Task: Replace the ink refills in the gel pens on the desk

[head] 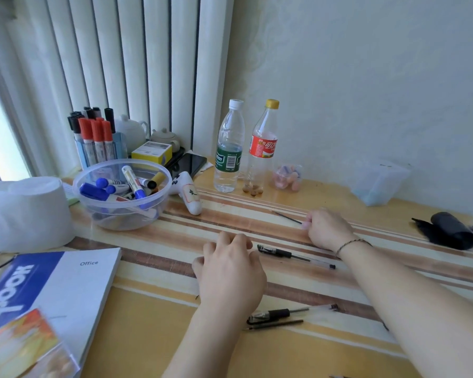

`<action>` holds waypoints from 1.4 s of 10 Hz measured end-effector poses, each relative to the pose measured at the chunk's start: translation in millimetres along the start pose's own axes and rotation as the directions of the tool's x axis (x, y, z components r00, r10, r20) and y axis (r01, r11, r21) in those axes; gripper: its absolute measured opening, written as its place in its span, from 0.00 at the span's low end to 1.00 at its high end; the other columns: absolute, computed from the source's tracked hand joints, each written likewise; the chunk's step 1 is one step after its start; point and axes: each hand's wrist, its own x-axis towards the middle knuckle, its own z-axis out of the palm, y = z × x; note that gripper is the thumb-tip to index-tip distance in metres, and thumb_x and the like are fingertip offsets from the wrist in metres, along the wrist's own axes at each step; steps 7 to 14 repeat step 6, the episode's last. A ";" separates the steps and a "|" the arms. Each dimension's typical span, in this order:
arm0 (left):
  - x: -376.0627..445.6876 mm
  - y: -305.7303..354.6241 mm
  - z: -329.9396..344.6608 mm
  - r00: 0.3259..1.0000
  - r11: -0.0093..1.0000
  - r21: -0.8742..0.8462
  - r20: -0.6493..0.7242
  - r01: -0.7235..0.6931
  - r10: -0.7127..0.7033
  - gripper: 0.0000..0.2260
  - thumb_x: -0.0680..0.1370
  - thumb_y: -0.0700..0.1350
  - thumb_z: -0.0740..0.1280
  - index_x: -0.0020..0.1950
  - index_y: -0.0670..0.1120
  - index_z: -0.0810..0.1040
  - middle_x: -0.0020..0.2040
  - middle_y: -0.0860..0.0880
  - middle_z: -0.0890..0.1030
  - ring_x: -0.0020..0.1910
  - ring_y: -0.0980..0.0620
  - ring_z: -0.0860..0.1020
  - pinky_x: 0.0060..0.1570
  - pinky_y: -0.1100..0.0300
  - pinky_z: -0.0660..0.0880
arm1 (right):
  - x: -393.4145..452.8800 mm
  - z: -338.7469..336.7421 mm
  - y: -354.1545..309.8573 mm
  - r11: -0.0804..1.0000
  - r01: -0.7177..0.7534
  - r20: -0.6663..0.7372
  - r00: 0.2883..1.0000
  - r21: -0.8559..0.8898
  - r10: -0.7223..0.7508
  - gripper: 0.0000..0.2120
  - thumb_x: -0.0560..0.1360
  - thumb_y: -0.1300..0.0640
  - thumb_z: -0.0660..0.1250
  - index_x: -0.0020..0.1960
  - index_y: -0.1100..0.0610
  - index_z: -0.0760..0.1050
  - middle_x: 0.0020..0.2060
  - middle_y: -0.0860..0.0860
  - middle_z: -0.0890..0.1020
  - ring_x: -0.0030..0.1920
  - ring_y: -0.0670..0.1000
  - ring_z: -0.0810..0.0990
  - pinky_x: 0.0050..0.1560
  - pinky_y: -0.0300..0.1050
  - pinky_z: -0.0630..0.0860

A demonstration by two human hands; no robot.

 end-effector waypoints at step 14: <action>-18.2 20.3 11.4 0.919 0.932 -0.115 -0.242 -0.344 0.310 0.11 0.76 0.42 0.64 0.58 0.50 0.76 0.58 0.53 0.75 0.57 0.49 0.71 0.55 0.52 0.72 | -116.5 -3.8 36.9 0.882 0.380 -0.245 0.916 0.279 -0.318 0.07 0.73 0.43 0.67 0.48 0.43 0.74 0.47 0.37 0.75 0.53 0.42 0.70 0.53 0.39 0.69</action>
